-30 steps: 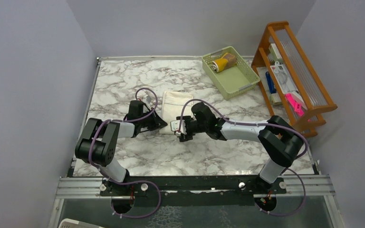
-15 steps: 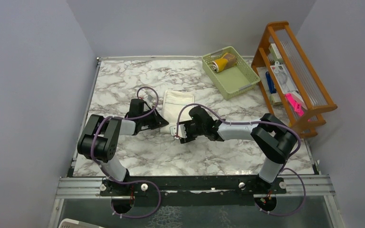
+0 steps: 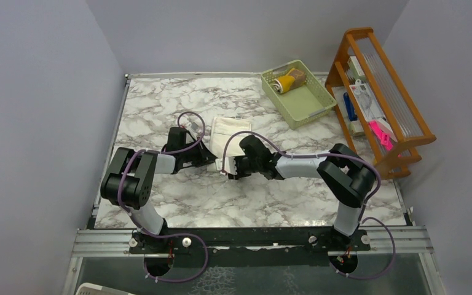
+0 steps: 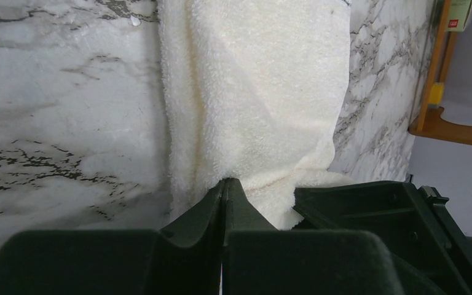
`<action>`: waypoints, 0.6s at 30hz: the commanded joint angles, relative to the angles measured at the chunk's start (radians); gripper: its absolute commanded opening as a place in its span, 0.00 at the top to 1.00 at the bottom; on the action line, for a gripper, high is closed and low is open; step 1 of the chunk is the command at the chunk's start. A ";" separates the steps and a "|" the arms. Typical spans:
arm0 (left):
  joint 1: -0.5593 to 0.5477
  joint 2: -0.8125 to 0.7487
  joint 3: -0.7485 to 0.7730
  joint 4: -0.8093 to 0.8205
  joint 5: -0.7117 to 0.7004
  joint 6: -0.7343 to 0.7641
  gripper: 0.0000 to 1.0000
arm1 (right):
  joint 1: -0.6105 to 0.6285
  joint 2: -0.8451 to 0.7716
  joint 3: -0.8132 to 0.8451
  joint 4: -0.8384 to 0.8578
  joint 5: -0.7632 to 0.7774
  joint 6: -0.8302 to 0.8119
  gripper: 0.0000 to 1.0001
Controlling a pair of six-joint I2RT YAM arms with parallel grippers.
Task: Roll the towels
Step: Roll the towel at the center of the board.
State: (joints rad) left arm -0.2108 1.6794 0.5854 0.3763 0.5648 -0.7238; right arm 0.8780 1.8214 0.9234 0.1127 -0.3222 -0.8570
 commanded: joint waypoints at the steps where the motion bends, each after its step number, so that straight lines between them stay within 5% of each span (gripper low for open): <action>1: -0.006 0.003 0.009 -0.141 -0.035 0.033 1.00 | -0.011 0.093 0.059 -0.200 0.015 0.040 0.72; 7: -0.003 -0.121 0.138 -0.299 0.010 0.058 1.00 | -0.048 0.116 0.147 -0.334 -0.112 0.142 0.98; 14: 0.017 -0.208 0.303 -0.472 0.046 0.178 1.00 | -0.168 0.117 0.270 -0.465 -0.510 0.409 0.99; 18: 0.018 -0.238 0.307 -0.468 0.115 0.206 1.00 | -0.231 0.117 0.246 -0.354 -0.743 0.645 0.99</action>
State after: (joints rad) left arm -0.1978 1.4780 0.8860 -0.0212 0.5919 -0.5877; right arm 0.6918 1.9232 1.1732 -0.2481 -0.7578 -0.4881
